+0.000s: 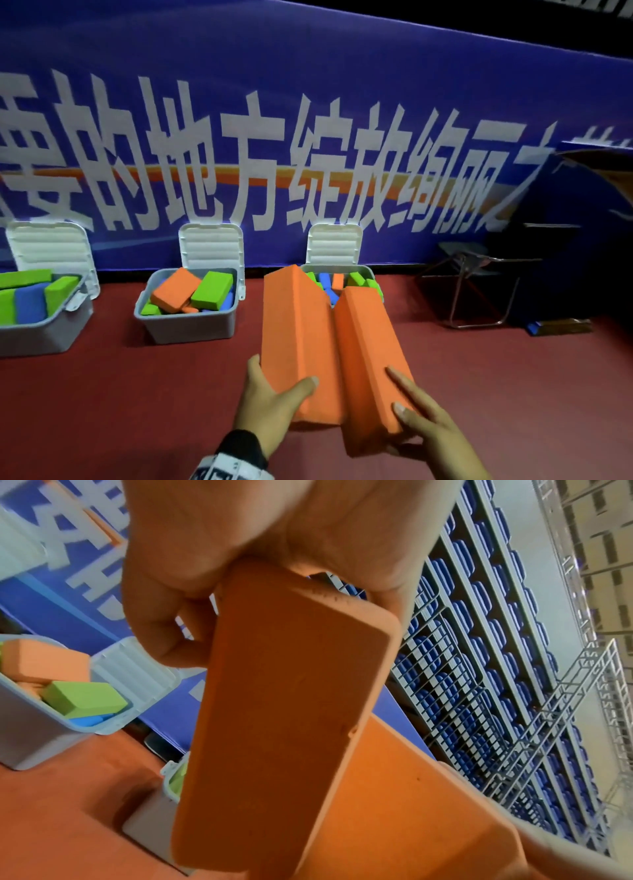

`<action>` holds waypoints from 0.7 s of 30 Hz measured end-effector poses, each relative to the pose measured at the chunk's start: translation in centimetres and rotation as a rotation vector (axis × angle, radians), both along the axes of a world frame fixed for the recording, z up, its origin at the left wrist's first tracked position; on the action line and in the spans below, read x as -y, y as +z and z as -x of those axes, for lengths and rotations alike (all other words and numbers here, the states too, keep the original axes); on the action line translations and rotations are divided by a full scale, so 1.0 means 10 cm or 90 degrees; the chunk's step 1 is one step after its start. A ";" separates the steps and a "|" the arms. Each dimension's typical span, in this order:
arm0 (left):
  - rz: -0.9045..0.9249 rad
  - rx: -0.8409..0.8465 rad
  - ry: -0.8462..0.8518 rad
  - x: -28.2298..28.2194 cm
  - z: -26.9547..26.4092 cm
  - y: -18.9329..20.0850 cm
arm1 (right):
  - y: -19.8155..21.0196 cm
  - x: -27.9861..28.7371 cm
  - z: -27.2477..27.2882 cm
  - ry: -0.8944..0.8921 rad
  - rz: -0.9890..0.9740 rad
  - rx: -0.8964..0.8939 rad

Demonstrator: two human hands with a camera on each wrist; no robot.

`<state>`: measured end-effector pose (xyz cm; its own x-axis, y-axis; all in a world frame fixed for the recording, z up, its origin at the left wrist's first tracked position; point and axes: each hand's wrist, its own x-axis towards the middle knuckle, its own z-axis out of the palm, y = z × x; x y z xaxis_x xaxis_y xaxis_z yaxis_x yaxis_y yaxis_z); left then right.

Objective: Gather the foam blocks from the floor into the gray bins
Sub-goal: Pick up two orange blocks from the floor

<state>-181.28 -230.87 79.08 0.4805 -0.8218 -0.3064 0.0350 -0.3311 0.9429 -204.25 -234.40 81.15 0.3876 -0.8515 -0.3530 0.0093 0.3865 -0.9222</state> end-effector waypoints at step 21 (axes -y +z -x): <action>-0.122 -0.080 0.053 4.11 -1.00 -0.92 | -0.90 4.30 -0.36 -0.239 0.076 -0.248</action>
